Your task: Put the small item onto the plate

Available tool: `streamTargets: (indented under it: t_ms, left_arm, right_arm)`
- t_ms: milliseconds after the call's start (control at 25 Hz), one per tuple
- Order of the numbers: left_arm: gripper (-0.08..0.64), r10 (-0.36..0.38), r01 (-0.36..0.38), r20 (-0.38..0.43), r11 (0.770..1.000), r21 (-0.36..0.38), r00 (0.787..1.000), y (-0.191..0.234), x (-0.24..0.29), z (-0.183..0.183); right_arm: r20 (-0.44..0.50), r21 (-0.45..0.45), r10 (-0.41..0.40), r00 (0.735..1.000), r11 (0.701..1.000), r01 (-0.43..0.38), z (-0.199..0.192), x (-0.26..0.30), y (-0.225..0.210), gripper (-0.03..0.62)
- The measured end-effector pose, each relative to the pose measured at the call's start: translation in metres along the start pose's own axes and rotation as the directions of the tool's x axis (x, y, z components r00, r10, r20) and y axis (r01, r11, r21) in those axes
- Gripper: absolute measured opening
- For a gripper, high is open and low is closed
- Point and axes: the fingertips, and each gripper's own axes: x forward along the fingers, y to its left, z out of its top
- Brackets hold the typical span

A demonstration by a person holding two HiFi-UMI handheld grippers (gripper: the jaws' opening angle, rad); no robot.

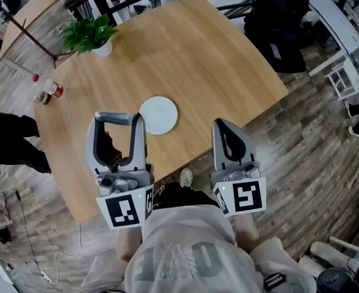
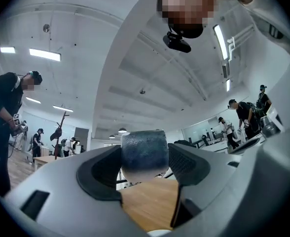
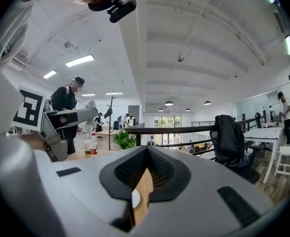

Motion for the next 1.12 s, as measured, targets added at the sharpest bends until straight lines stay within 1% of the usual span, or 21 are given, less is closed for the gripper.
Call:
streamTargets:
  t_ms: [120, 240, 360, 520, 720, 880, 1000, 1120]
  left_arm:
    - [0.302, 0.010, -0.010, -0.033, 1.000, 0.019, 0.999, 0.008, 0.001, -0.009]
    - [0.302, 0.015, -0.015, -0.037, 1.000, 0.015, 0.999, 0.015, 0.016, -0.016]
    - [0.302, 0.007, -0.007, -0.031, 1.000, -0.007, 0.999, 0.018, 0.028, -0.014]
    - [0.302, -0.032, 0.032, -0.023, 0.999, -0.024, 0.999, 0.013, 0.037, -0.009]
    - [0.302, -0.082, 0.082, -0.004, 0.996, -0.024, 0.997, 0.006, 0.043, 0.002]
    - [0.302, -0.102, 0.101, -0.016, 0.994, -0.040, 0.995, 0.010, 0.049, -0.001]
    - [0.302, -0.117, 0.115, -0.038, 0.992, -0.049, 0.992, 0.013, 0.055, -0.010]
    - [0.302, -0.148, 0.142, -0.112, 0.988, -0.054, 0.983, 0.011, 0.063, -0.032]
  right_arm:
    - [0.024, 0.039, 0.017, 1.000, 0.999, -0.018, 0.001, 0.011, 0.004, 0.017]
    - [0.037, 0.030, 0.028, 0.999, 0.999, -0.029, 0.009, 0.027, 0.006, 0.017]
    - [0.073, 0.028, 0.019, 0.997, 0.999, -0.022, 0.025, 0.029, 0.008, 0.017]
    - [0.115, 0.027, -0.008, 0.993, 1.000, 0.005, 0.043, 0.025, 0.010, 0.017]
    - [0.132, 0.022, -0.032, 0.991, 0.999, 0.030, 0.054, 0.022, 0.011, 0.017]
    - [0.135, 0.014, -0.041, 0.990, 0.999, 0.040, 0.058, 0.027, 0.017, 0.017]
    - [0.134, 0.017, -0.046, 0.990, 0.999, 0.045, 0.058, 0.031, 0.021, 0.017]
    - [0.123, 0.014, -0.047, 0.991, 0.999, 0.046, 0.055, 0.036, 0.024, 0.017]
